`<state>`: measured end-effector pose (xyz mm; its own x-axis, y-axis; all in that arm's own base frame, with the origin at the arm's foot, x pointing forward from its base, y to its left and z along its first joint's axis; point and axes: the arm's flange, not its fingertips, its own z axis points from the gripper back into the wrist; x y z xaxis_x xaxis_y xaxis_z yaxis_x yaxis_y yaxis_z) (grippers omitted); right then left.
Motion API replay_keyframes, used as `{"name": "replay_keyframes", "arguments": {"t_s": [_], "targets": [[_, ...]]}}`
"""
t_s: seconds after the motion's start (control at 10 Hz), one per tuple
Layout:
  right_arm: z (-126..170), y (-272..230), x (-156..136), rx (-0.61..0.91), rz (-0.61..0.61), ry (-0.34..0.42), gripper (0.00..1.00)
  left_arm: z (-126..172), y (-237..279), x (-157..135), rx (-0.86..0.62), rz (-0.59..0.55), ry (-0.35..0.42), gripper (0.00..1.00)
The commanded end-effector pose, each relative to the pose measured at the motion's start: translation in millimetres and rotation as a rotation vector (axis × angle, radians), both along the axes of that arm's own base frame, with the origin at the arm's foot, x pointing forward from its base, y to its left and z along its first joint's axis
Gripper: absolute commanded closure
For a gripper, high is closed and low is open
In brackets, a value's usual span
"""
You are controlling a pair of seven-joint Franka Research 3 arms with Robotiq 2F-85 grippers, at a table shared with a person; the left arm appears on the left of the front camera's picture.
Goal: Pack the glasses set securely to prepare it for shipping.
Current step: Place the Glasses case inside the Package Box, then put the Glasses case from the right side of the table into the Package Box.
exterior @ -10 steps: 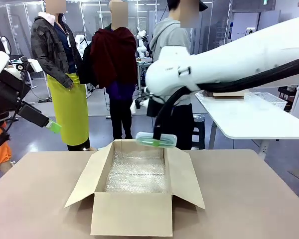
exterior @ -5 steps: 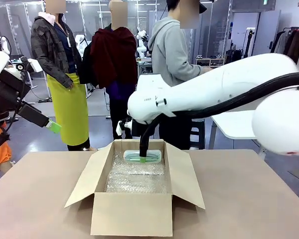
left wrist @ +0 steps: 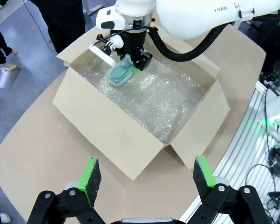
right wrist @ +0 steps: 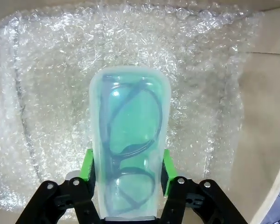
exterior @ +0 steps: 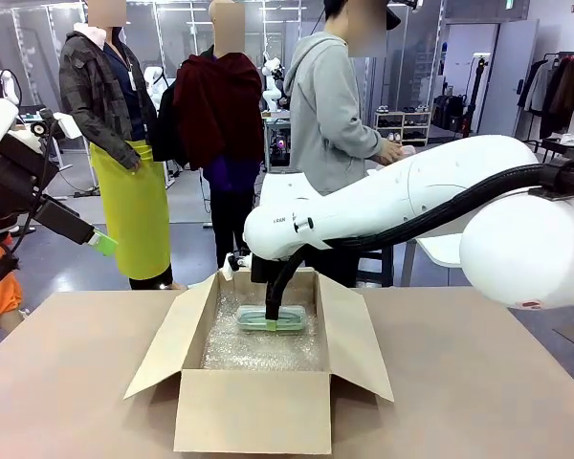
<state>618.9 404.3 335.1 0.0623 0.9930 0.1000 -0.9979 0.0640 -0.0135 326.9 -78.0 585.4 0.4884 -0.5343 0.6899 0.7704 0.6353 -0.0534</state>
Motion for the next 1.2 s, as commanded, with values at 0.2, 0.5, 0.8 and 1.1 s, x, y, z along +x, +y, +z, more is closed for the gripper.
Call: {"name": "replay_keyframes", "arguments": {"t_s": [0.2, 0.5, 0.8, 1.1], "targets": [[4, 8, -5, -0.008, 0.028, -0.017, 0.0, 2, 2, 0, -0.007, -0.01, -0.003, 0.0], [2, 6, -3, 0.003, 0.009, -0.004, 0.0, 2, 2, 0, -0.007, -0.01, -0.003, 0.0], [2, 6, -3, 0.003, 0.009, -0.004, 0.0, 2, 2, 0, -0.007, -0.01, -0.003, 0.0], [2, 6, -3, 0.003, 0.009, -0.004, 0.0, 2, 2, 0, -0.007, -0.01, -0.003, 0.0]]}}
